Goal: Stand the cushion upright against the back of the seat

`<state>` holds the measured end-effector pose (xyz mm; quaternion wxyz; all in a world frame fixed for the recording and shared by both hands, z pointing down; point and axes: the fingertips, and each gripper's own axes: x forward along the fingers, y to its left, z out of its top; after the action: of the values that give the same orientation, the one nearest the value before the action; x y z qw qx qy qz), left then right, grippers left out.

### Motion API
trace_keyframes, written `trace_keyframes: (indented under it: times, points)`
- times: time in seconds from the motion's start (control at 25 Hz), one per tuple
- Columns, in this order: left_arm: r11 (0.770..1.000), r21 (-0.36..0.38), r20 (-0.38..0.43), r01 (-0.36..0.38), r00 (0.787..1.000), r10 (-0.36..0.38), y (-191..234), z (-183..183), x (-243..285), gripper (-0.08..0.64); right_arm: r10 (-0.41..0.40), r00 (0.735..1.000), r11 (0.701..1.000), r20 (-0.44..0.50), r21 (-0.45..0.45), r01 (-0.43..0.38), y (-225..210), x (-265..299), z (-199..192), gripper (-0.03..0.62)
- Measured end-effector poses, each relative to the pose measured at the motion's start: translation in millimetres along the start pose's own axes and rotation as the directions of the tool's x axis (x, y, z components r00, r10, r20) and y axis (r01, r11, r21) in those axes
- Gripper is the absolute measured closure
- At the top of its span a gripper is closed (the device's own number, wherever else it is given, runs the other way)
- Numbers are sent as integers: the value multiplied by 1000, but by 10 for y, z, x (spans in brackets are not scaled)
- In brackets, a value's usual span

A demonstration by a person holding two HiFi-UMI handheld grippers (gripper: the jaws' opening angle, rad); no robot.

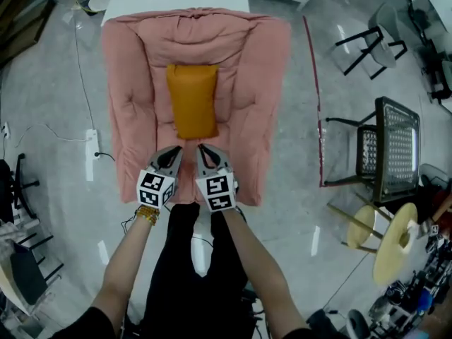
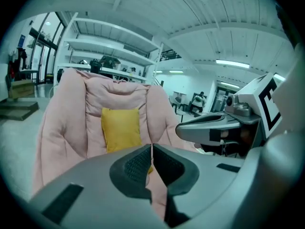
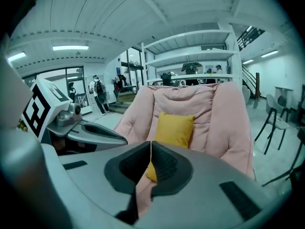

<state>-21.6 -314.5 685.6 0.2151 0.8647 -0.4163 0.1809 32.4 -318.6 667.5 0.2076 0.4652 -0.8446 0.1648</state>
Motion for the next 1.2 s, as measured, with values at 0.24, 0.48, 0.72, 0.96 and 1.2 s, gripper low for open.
trace_keyframes:
  times: [0.24,0.48,0.72,0.96,1.2]
  points:
    - [998,6,25,-55,998,55,-342,335,-456,545,22,1000,1000,4,14,-22,124,-515,290,575]
    - [995,44,76,-90,993,86,-703,737,-909,546,36,998,999,44,-6,-35,212,-1016,574,575]
    - [989,59,176,-133,977,121,-1078,1189,-1346,548,78,989,996,127,-50,-72,387,-1564,899,575]
    - [982,85,241,-170,960,145,-1471,1374,-1661,548,93,964,995,250,-61,-80,453,-2090,1173,575]
    - [973,118,279,-199,947,160,-1874,1433,-1918,548,116,943,992,311,-75,-97,497,-2554,1251,575]
